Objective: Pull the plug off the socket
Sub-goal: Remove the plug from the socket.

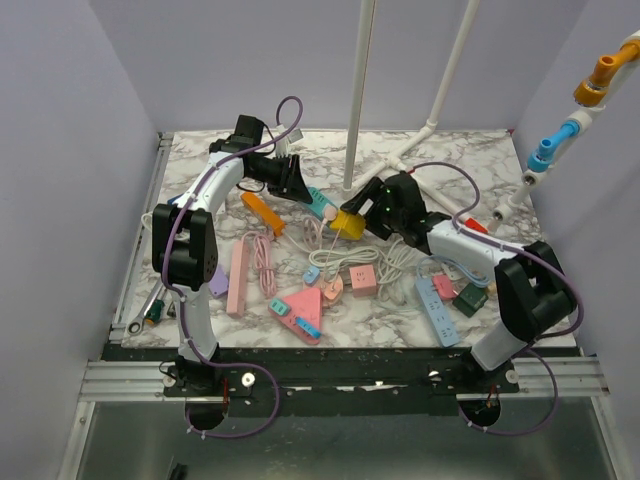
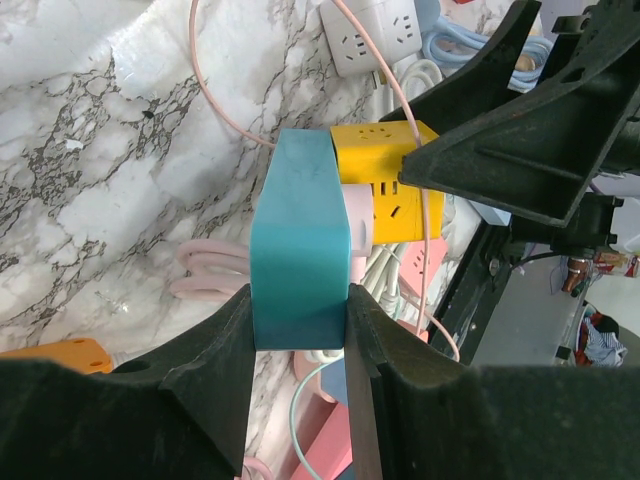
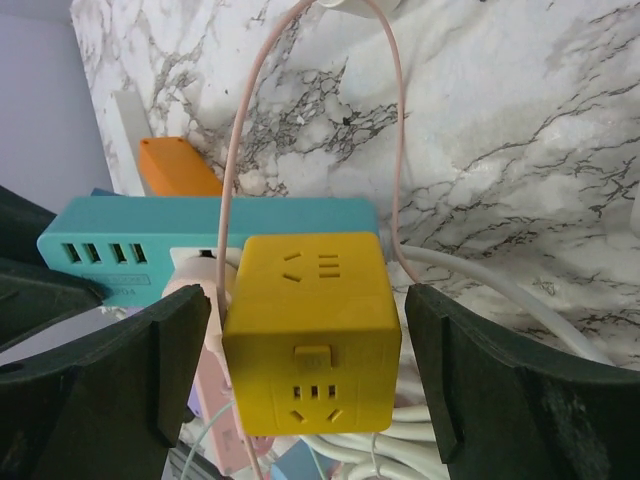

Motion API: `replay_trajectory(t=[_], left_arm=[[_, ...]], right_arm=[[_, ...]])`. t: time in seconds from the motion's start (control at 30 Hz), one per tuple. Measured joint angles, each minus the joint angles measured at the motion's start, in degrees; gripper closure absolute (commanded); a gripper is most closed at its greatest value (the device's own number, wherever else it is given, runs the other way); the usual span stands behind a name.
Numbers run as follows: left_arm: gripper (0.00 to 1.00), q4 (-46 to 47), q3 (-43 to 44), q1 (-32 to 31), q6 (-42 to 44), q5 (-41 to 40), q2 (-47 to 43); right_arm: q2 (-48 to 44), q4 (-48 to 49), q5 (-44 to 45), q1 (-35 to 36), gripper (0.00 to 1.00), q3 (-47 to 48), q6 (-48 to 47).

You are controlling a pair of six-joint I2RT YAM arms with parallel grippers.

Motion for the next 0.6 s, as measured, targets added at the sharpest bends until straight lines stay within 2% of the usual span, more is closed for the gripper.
replay_trajectory(t=[0.23,0.5,0.6], left_arm=[[1.0,0.0,0.0,0.0,-0.1,0.0,0.0],[1.0,0.1,0.0,0.0,-0.3,0.0,0.0],[1.0,0.1,0.0,0.0,-0.2,0.0,0.0]], right_arm=[[-2.7,-1.9,1.3,1.1,0.12,-0.5,0.2],[-1.4,-3.1,3.2,4.2,0.12,-0.4,1.5],[-0.9,-3.1,3.9,4.8,0.16,-0.4,2.3]])
